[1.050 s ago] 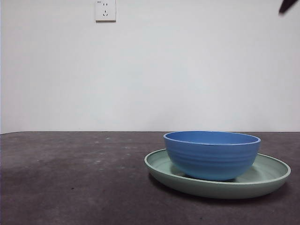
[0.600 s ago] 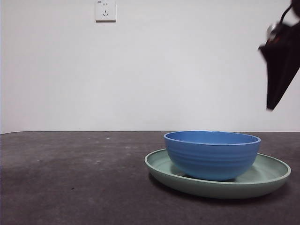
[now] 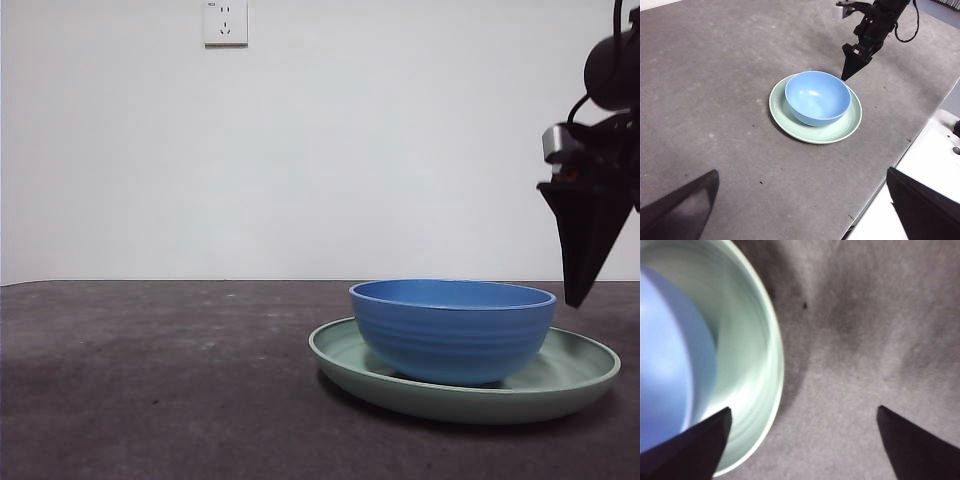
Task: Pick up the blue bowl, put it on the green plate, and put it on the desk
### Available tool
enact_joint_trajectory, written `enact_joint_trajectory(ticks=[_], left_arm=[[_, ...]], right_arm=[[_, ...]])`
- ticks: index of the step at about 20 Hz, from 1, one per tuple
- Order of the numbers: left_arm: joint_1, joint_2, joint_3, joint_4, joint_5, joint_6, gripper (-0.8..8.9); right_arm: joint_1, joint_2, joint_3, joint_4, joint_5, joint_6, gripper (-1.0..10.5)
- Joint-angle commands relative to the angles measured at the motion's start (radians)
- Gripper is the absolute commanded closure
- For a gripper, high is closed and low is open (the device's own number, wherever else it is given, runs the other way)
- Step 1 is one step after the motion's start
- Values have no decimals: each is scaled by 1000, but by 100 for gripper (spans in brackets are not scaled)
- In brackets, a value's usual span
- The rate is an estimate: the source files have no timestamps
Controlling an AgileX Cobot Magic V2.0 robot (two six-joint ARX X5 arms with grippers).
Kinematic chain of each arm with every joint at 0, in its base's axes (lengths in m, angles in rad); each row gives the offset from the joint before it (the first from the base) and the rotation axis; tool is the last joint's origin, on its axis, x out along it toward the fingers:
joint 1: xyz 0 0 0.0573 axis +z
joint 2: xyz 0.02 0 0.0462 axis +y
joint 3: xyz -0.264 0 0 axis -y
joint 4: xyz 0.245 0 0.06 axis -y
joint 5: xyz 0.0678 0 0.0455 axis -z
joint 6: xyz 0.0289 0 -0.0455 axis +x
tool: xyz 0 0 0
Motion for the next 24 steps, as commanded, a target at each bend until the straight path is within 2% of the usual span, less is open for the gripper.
enact_joint_trajectory(ticks=[1,3,6,10,15,19,24], left_arm=[[-5,3,10,8,4,17,247],[-5,3,10,4,4,17,247],[-5,3,10,-16,4,17,250],[-5,3,10,-28,4,16,250],[-5,3,10,-38,4,16,250],[-5,3,10,-38,4,16,250],[-5,3,10,-37,4,16,251]], right_arm=[[7,50,15,19,-3,-11,556],[12,72,15,52,-12,-11,616],[23,106,15,109,-66,2,645],[40,164,15,135,-72,15,686],[54,189,15,160,-82,15,935],[55,187,33,153,-78,17,935],[69,184,171,20,-101,23,935]])
